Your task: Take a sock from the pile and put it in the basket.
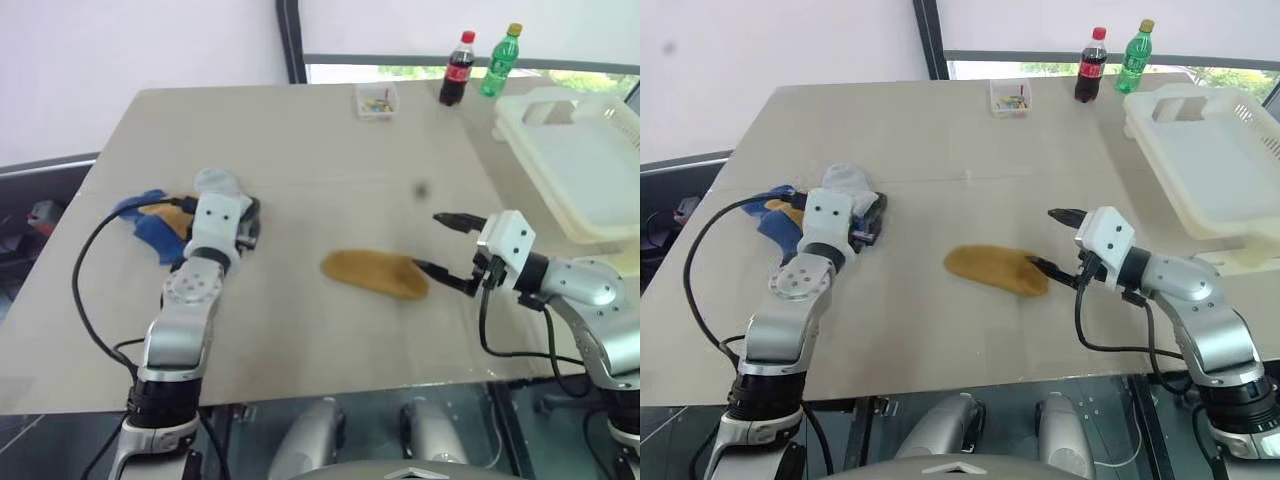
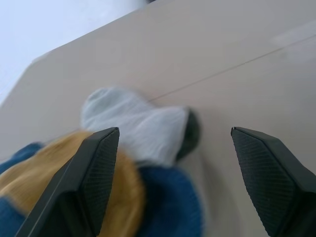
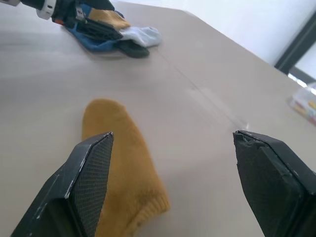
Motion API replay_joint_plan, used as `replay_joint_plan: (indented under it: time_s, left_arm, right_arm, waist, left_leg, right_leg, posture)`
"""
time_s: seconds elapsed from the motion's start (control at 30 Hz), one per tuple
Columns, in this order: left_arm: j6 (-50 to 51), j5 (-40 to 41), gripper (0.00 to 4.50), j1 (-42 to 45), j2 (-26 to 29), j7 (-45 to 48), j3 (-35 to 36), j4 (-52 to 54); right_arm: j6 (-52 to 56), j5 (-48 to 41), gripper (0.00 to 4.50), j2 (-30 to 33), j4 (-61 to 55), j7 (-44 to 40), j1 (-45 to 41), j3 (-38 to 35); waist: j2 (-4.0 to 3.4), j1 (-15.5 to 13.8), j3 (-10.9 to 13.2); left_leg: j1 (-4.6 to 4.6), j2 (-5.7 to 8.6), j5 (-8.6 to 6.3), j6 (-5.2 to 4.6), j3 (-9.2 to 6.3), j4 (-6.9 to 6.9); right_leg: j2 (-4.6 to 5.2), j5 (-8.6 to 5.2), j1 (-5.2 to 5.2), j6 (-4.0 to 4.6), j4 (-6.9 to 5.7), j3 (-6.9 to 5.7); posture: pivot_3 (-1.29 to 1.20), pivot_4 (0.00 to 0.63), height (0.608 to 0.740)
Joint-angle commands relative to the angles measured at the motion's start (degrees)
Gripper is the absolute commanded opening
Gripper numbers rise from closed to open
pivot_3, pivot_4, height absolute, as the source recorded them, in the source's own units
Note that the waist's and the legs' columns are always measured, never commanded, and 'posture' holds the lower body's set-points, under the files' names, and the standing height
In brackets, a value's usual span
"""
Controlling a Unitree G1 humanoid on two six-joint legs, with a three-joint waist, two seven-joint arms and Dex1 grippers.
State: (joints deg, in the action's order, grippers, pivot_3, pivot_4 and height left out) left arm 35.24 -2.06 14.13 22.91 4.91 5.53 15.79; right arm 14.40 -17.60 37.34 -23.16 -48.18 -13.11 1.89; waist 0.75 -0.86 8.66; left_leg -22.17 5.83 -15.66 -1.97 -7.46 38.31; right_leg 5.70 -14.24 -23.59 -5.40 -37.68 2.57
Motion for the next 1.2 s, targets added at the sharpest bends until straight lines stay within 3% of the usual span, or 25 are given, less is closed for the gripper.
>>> replay_joint_plan:
  time_s: [0.03,0.33,0.97,1.07,1.1,1.17,1.2]
  left_arm:
    - [1.42,-0.99,3.87,-0.47,-0.17,-2.07,3.35,0.98]
    - [1.59,-0.81,3.87,-2.70,-0.21,-1.11,4.03,1.06]
    - [1.20,-3.20,3.87,-1.08,-2.73,-3.21,2.39,-2.57]
    - [0.80,-3.15,2.72,-0.18,-3.31,-3.62,2.50,-3.64]
    - [0.80,-2.99,2.04,0.13,-3.63,-3.82,2.75,-4.01]
    - [0.63,-2.49,1.36,0.69,-4.23,-4.08,3.42,-4.69]
    - [0.29,-2.40,0.74,0.87,-4.28,-3.99,3.54,-4.97]
  right_arm:
    - [-3.17,-0.19,4.01,0.22,-1.23,-2.20,-1.16,0.53]
    - [-7.32,-1.04,4.01,-2.17,-1.14,-3.05,-2.22,0.10]
    - [-3.44,-6.81,4.01,-0.08,-1.79,-6.75,-6.14,-0.60]
    - [-3.74,-6.70,4.05,-0.17,-1.51,-6.96,-6.41,-0.59]
    - [-3.84,-6.60,4.05,-0.17,-1.44,-6.97,-6.46,-0.58]
    - [-3.94,-6.45,4.05,-0.15,-1.37,-6.96,-6.51,-0.57]
    - [-3.98,-6.38,4.05,-0.13,-1.36,-6.95,-6.50,-0.56]
  waist:
    - [0.03,0.04,0.02]
    - [0.03,0.10,0.02]
    - [0.03,0.07,0.02]
    - [0.04,0.07,0.02]
    - [0.04,0.07,0.02]
    - [0.04,0.08,0.02]
    - [0.04,0.09,0.03]
  left_leg:
    - [0.00,0.00,0.00,0.00,-0.03,0.00]
    - [0.01,-0.01,0.00,0.00,-0.03,0.00]
    - [0.00,-0.01,0.00,0.00,-0.04,0.00]
    - [-0.01,0.00,0.00,0.00,-0.03,0.00]
    - [-0.02,0.00,0.00,0.00,-0.04,0.00]
    - [-0.02,0.00,0.00,0.00,-0.03,0.00]
    - [-0.02,0.00,0.00,0.00,-0.04,0.00]
  right_leg:
    - [0.00,0.00,0.00,0.00,0.01,-0.03]
    - [-0.01,0.00,0.00,0.00,0.00,-0.03]
    - [0.00,0.00,0.00,0.00,-0.01,-0.03]
    - [0.01,0.00,0.00,0.00,0.00,-0.03]
    - [0.01,0.00,0.00,0.00,0.00,-0.04]
    - [0.01,0.00,0.00,0.00,0.01,-0.03]
    - [0.01,0.00,0.00,0.00,0.01,-0.04]
  posture:
    - [0.00,0.150,0.740]
    - [0.00,0.150,0.740]
    - [0.00,0.150,0.740]
    - [0.00,0.150,0.740]
    - [0.00,0.150,0.740]
    - [0.00,0.150,0.740]
    - [0.00,0.150,0.740]
